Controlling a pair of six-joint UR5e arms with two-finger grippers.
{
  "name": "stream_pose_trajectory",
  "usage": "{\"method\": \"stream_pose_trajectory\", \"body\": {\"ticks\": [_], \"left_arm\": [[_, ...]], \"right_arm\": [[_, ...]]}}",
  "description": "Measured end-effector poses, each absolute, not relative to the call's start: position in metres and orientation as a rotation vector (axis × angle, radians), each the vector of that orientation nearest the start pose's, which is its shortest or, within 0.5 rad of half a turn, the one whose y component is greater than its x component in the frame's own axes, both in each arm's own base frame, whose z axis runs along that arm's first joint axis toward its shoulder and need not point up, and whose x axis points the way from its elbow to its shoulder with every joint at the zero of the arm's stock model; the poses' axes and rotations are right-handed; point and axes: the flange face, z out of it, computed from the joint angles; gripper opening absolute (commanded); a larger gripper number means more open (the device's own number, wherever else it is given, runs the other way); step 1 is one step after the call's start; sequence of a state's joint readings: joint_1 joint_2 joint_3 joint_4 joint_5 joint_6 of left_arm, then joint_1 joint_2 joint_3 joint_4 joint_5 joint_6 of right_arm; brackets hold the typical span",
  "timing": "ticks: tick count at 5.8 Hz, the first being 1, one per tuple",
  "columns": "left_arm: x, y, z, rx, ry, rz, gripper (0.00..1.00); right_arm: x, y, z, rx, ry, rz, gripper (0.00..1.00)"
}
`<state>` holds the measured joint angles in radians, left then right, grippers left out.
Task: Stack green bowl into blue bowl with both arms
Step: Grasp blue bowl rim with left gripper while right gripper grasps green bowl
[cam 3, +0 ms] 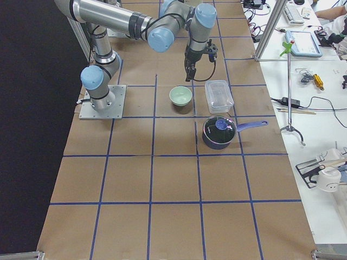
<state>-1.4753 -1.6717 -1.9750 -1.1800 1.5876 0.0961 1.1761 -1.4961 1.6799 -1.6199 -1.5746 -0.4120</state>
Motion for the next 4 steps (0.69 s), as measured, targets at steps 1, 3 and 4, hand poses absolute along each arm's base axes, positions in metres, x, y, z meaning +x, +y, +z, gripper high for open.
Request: {"method": "stream_pose_trajectory", "body": {"ticks": [1,3,4], "left_arm": [[-0.084,-0.48,0.252,0.075,3.13,0.179,0.91],[-0.078,-0.477,0.21,0.119,3.092,0.235,0.21],[-0.076,-0.479,0.202,0.117,3.083,0.25,0.07]], "right_arm": [[-0.071,-0.509,0.359,-0.034,3.102,0.147,1.0],[-0.063,-0.487,0.279,-0.087,3.121,0.1,1.0],[-0.059,-0.478,0.253,-0.095,3.114,0.118,1.0]]}}
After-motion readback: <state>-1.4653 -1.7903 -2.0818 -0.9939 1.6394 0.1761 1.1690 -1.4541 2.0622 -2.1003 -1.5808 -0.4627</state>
